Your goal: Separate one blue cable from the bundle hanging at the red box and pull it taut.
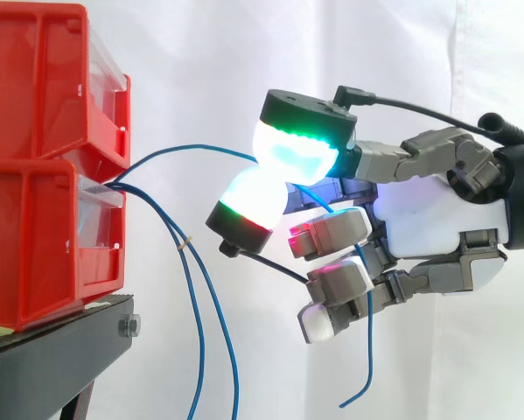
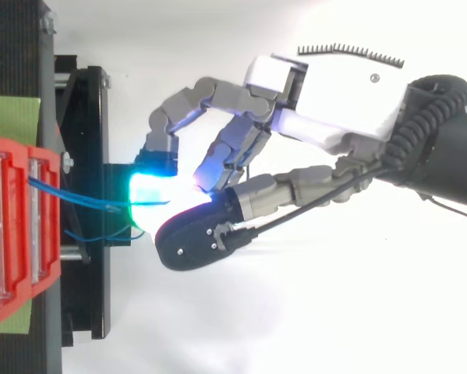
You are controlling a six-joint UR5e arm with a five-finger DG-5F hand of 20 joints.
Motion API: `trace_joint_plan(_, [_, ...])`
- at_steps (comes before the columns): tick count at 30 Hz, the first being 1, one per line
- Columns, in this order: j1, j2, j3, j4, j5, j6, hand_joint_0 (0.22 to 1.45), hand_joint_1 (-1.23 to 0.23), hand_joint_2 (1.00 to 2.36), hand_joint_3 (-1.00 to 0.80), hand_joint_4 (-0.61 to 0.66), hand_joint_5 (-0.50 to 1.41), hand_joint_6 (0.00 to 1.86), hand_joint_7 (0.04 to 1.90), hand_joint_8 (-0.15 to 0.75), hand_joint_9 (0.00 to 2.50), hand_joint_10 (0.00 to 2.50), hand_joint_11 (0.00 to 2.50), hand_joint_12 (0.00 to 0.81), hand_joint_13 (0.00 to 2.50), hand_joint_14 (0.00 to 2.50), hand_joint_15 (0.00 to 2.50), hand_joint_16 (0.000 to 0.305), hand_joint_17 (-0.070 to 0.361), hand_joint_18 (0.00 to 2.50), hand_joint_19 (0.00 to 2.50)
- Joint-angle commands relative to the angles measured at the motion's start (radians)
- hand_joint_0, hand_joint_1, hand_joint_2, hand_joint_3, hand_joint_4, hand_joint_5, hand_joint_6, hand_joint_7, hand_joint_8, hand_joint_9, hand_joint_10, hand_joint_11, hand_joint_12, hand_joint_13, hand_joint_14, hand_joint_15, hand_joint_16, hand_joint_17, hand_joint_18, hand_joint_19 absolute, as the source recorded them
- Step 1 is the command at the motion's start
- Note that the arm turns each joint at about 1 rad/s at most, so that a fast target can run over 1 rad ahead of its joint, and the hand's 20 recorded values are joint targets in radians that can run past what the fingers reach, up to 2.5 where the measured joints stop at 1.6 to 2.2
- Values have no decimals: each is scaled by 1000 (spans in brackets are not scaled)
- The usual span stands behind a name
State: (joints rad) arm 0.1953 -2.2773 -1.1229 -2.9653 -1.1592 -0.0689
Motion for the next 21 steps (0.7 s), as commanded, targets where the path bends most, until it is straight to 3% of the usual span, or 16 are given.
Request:
trace_joint_plan(1, [-1, 1, 0, -8, 26, 32, 583, -702, 1000, -500, 60, -255, 921, 882, 207, 1157, 103, 1599, 305, 1207, 29, 1137, 46, 104, 747, 664])
trace_joint_plan(8, [1, 1, 0, -12, 27, 35, 508, -792, 1000, -500, 89, -257, 915, 845, 233, 1121, 256, 1515, 325, 1219, 26, 1132, 50, 113, 769, 651])
trace_joint_plan(13, [1, 1, 0, -12, 27, 37, 475, -774, 1000, -500, 108, -259, 913, 827, 250, 1099, 348, 1454, 340, 1224, 25, 1121, 53, 119, 779, 652])
trace_joint_plan(18, [-1, 1, 0, -12, 27, 44, 574, -488, 1000, -500, 71, -257, 901, 881, 222, 1147, 197, 1567, 309, 1219, 27, 1150, 49, 110, 749, 693])
trace_joint_plan(21, [-1, 1, 0, -12, 27, 44, 621, -491, 1000, -500, 61, -257, 905, 913, 215, 1156, 176, 1591, 305, 1220, 26, 1153, 48, 108, 747, 706])
